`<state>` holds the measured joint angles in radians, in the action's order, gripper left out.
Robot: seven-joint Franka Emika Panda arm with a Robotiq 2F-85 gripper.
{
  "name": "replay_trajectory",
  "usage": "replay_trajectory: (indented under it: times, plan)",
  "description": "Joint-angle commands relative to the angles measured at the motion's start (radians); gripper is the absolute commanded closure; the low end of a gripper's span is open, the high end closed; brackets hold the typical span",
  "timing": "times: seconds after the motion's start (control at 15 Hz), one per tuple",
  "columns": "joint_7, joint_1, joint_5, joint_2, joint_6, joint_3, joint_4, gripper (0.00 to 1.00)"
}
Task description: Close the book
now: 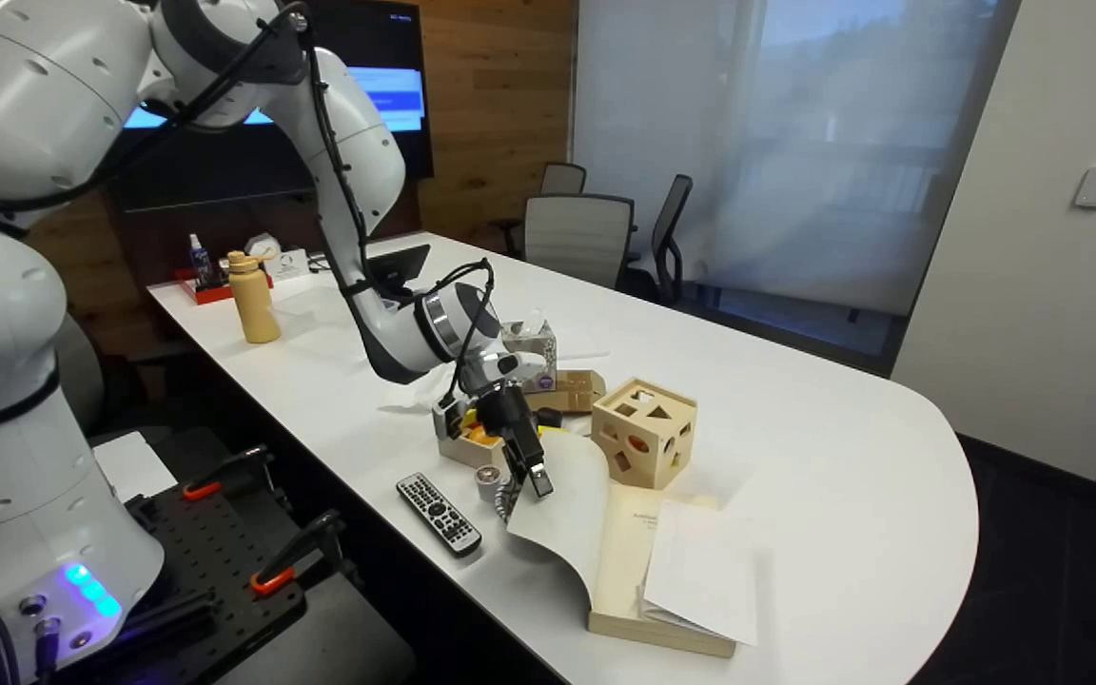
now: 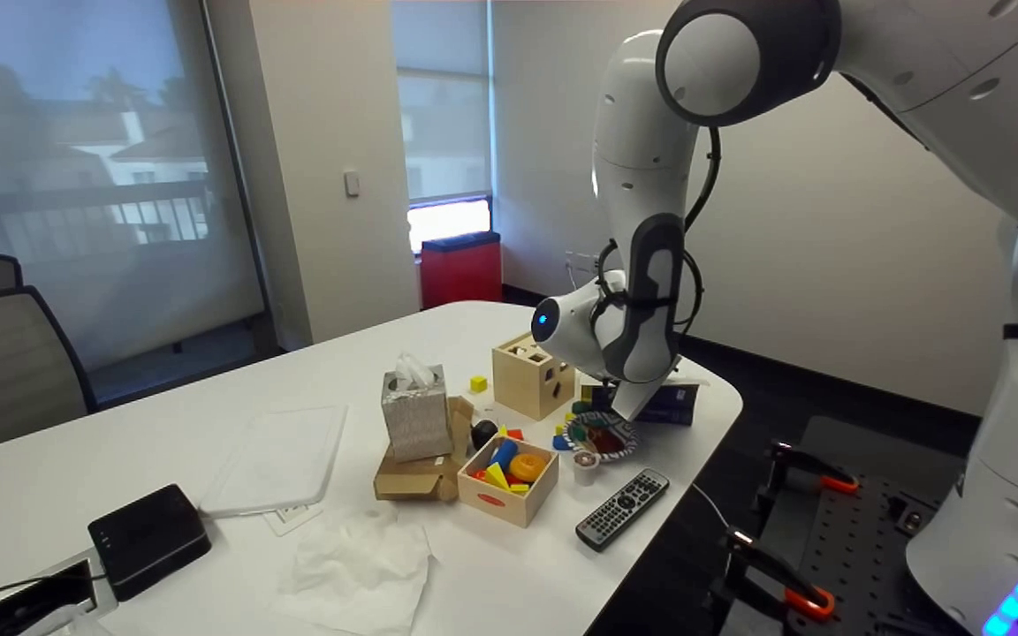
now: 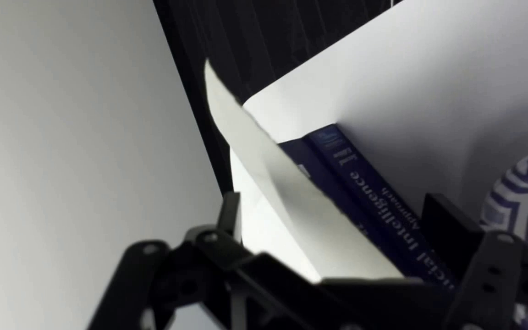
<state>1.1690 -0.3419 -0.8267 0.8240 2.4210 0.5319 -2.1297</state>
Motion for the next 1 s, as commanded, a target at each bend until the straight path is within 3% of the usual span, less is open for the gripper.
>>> replay_trajectory:
  times: [0.0, 0.6, 0.93]
  plan:
    - [0.051, 0.083, -0.075, -0.089, -0.051, -0.022, -0.023, 0.0]
    - [0.005, 0.389, -0.12, -0.027, 0.031, -0.117, 0.146, 0.0]
    - [-0.012, 0.492, -0.101, 0.044, 0.109, -0.142, 0.229, 0.0]
